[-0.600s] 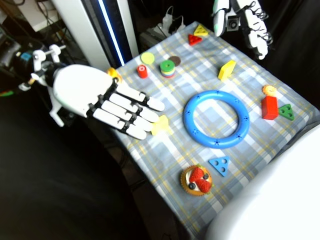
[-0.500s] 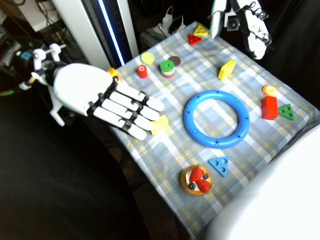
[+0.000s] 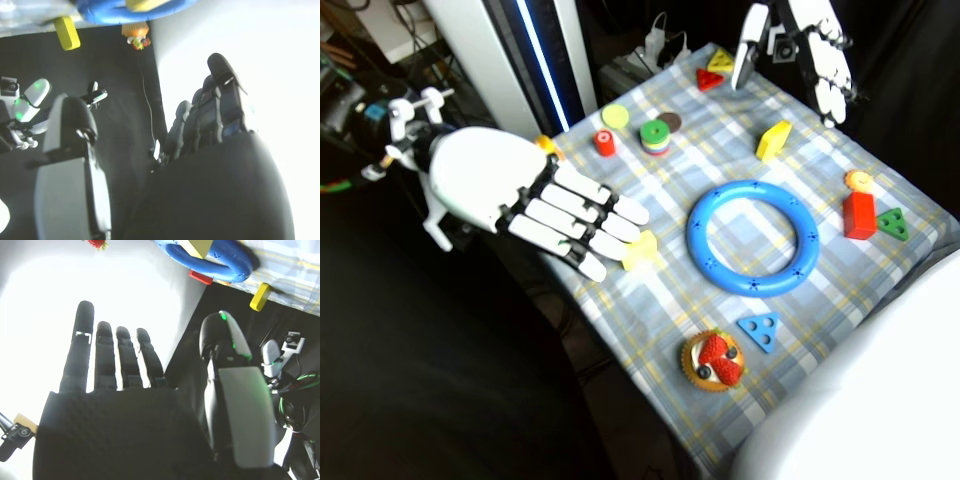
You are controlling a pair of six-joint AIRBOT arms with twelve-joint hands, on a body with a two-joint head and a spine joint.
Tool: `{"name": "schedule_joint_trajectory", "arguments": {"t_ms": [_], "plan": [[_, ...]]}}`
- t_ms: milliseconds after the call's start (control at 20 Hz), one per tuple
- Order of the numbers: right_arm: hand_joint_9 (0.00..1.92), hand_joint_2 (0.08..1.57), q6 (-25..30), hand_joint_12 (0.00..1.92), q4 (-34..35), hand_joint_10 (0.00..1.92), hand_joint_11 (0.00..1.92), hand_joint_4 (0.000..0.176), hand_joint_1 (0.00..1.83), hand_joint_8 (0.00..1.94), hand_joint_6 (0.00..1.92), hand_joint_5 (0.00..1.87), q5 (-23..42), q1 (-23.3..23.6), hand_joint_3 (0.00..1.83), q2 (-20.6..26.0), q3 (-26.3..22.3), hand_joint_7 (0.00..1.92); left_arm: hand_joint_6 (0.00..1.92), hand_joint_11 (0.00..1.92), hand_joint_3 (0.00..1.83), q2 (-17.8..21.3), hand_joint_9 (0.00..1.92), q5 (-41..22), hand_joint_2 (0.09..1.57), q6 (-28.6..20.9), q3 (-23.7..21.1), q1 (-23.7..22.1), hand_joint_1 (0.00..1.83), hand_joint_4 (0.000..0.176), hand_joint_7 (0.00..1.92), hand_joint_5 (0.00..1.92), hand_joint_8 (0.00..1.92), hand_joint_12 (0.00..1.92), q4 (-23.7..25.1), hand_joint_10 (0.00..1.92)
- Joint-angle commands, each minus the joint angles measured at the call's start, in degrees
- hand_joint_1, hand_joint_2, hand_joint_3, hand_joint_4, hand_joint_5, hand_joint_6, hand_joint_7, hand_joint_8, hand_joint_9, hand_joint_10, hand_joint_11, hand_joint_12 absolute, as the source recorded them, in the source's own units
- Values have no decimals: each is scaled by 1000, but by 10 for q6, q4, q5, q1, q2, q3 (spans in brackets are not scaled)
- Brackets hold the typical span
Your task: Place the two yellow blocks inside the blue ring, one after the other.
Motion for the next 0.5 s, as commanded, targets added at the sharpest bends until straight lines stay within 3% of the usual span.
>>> {"name": "schedule_joint_trajectory", "arguments": {"t_ms": [0, 50, 100, 200, 350, 400, 450], "plan": [[25, 1284, 1, 577, -5, 8, 0, 0, 509, 0, 0, 0, 73, 6, 2, -1, 2, 0, 20, 0, 5, -7, 260, -48, 1033, -3, 7, -5, 1217, 0, 332, 308, 20, 1079, -2, 46], [27, 1290, 2, 514, -5, 8, 0, 0, 519, 0, 0, 0, 73, 6, 1, -1, 2, 0, 15, 0, 5, -17, 271, -35, 1064, -3, 18, -5, 1205, 2, 368, 345, 13, 1063, -14, 37], [5, 1301, 3, 293, -5, 1, 0, 0, 481, 0, 0, 0, 73, 6, 3, -1, 2, 0, 14, 0, 3, -24, 302, -26, 1087, -2, 25, -5, 1217, 0, 434, 417, 11, 1060, -21, 34], [0, 1310, 3, 89, -5, 0, 0, 0, 483, 0, 0, 0, 73, 6, 1, -1, 2, 0, 14, 0, 0, -41, 355, -2, 1090, 7, 44, -8, 1233, 0, 514, 513, 8, 1101, -43, 35], [0, 1318, 3, 124, -4, 0, 0, 0, 578, 0, 0, 0, 73, 5, 0, -1, 2, 0, 33, 0, 1, -59, 500, 22, 1100, 16, 61, -9, 1177, 0, 735, 691, 39, 1194, -63, 94], [0, 1318, 3, 268, -3, 0, 0, 0, 586, 0, 0, 0, 73, 5, 0, -1, 2, 0, 826, 0, 22, -65, 671, 32, 1121, 30, 66, -10, 1208, 0, 939, 838, 866, 1510, -74, 214], [0, 1319, 3, 336, -3, 0, 0, 0, 586, 0, 0, 0, 73, 5, 0, -1, 2, 0, 985, 0, 18, -65, 682, 32, 1140, 30, 66, -10, 1215, 0, 952, 857, 1117, 1601, -74, 474]]}}
